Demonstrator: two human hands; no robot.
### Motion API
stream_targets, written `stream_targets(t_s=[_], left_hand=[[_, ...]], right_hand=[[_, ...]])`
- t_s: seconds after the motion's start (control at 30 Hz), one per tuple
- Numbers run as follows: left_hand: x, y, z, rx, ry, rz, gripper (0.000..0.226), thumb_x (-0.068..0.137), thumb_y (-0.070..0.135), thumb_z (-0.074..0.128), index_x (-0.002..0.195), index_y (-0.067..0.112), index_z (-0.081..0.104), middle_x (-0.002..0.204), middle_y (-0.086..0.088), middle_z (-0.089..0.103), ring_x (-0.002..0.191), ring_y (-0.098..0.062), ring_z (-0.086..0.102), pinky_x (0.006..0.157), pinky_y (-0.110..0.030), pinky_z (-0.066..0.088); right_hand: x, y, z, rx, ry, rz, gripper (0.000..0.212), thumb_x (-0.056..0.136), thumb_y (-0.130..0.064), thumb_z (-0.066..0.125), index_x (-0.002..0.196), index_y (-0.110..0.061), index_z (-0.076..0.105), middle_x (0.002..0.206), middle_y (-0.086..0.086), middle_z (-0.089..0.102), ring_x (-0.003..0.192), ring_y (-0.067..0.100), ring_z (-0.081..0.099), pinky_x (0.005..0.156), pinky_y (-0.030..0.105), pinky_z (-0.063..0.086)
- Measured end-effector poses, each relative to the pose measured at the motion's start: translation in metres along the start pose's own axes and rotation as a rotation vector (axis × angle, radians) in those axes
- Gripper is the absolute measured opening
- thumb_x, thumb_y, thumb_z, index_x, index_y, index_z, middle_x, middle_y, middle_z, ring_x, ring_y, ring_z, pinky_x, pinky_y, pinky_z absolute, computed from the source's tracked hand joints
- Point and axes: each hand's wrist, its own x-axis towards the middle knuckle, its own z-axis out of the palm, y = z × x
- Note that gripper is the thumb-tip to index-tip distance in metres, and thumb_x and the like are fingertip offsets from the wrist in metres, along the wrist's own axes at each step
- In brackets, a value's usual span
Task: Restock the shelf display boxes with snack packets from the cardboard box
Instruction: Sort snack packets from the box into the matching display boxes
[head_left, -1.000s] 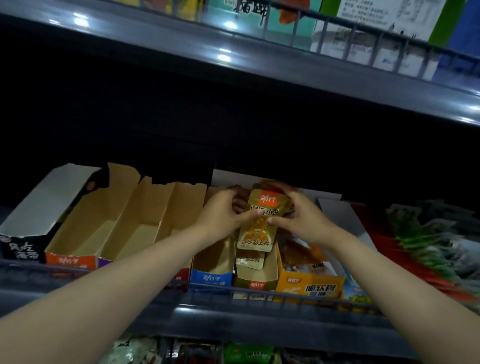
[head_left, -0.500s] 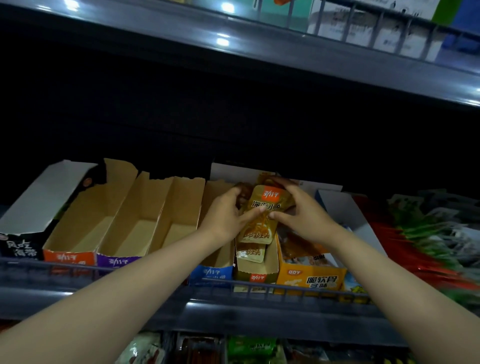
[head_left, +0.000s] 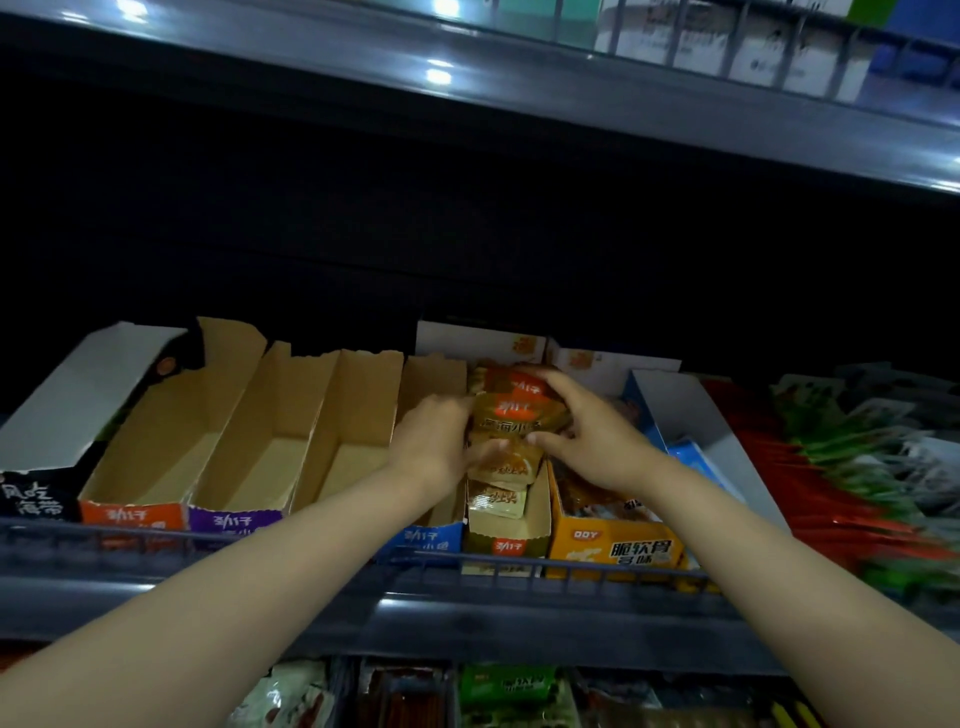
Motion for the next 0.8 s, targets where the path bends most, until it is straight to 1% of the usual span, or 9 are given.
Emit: stream_targets(t_s=[0.07,0.13,0.23,0.37,0.43,0.5,0.57,0.67,0.8], left_hand=[[0.0,0.001,0.003,0.001,-0.016,-0.013,0.043,0.088,0.053,0.056,0.114,0.018,0.057,0.109,-0.004,0.059,0.1,-0.02,0.058,0.082,-0.03,0.047],[0.001,0.002,0.004,0.044,-0.022,-0.004,0.047,0.09,0.055,0.05,0.12,0.02,0.055,0.115,-0.004,0.058,0.106,-0.021,0.055,0.087,-0.031,0.046],[0.003,0.001,0.004,0.081,-0.034,0.02,0.05,0.092,0.052,0.05,0.131,0.021,0.049,0.125,-0.003,0.055,0.119,-0.02,0.046,0.097,-0.033,0.041],[0.001,-0.007,0.001,-0.027,-0.003,0.007,0.055,0.085,0.049,0.062,0.131,0.022,0.048,0.126,0.0,0.053,0.122,-0.018,0.044,0.1,-0.033,0.041],[-0.001,-0.01,0.0,-0.068,-0.018,-0.005,0.06,0.079,0.047,0.07,0.129,0.022,0.047,0.123,0.001,0.051,0.119,-0.017,0.046,0.1,-0.035,0.043],[-0.003,-0.011,0.001,-0.085,-0.027,-0.009,0.06,0.074,0.041,0.077,0.124,0.022,0.048,0.114,0.005,0.049,0.114,-0.015,0.047,0.097,-0.034,0.044],[-0.003,-0.011,0.003,-0.111,0.0,-0.033,0.057,0.074,0.036,0.079,0.12,0.022,0.049,0.108,0.008,0.045,0.11,-0.015,0.048,0.093,-0.03,0.044],[-0.004,-0.009,0.007,-0.151,0.011,-0.07,0.063,0.075,0.035,0.078,0.126,0.02,0.046,0.113,0.003,0.048,0.11,-0.015,0.049,0.091,-0.029,0.044],[-0.007,-0.009,0.013,-0.199,0.013,-0.069,0.072,0.077,0.033,0.076,0.138,0.023,0.037,0.118,0.0,0.048,0.112,-0.018,0.05,0.091,-0.032,0.046]], right_hand=[[0.001,0.0,0.002,0.077,-0.038,0.014,0.066,0.09,-0.012,0.063,0.144,-0.028,0.029,0.138,-0.001,0.045,0.124,0.013,0.047,0.1,0.035,0.049],[0.003,0.002,0.002,0.111,-0.049,0.03,0.062,0.091,-0.017,0.062,0.143,-0.028,0.03,0.137,-0.001,0.046,0.125,0.016,0.049,0.099,0.039,0.05],[0.004,0.008,0.004,0.075,-0.023,0.058,0.057,0.093,-0.021,0.059,0.142,-0.026,0.031,0.138,0.001,0.047,0.124,0.018,0.05,0.097,0.04,0.051],[0.002,0.012,0.01,0.026,-0.003,0.048,0.057,0.091,-0.022,0.062,0.14,-0.028,0.034,0.137,-0.001,0.047,0.122,0.014,0.048,0.097,0.035,0.05],[0.002,0.014,0.012,-0.084,-0.015,0.026,0.06,0.088,-0.025,0.066,0.14,-0.031,0.036,0.134,0.0,0.045,0.123,0.017,0.045,0.1,0.037,0.047],[0.002,0.015,0.014,-0.198,-0.03,0.019,0.067,0.084,-0.027,0.071,0.14,-0.034,0.036,0.131,0.0,0.045,0.124,0.02,0.042,0.103,0.042,0.042],[0.003,0.014,0.018,-0.282,-0.025,-0.001,0.071,0.081,-0.029,0.073,0.14,-0.036,0.034,0.133,-0.002,0.046,0.126,0.02,0.041,0.107,0.04,0.035],[0.007,0.01,0.021,-0.428,0.051,-0.042,0.066,0.084,-0.034,0.069,0.141,-0.035,0.035,0.135,-0.004,0.049,0.128,0.018,0.04,0.105,0.032,0.027],[0.008,0.01,0.021,-0.532,0.092,-0.013,0.064,0.088,-0.036,0.063,0.145,-0.033,0.033,0.136,0.001,0.047,0.128,0.021,0.039,0.106,0.033,0.028]])
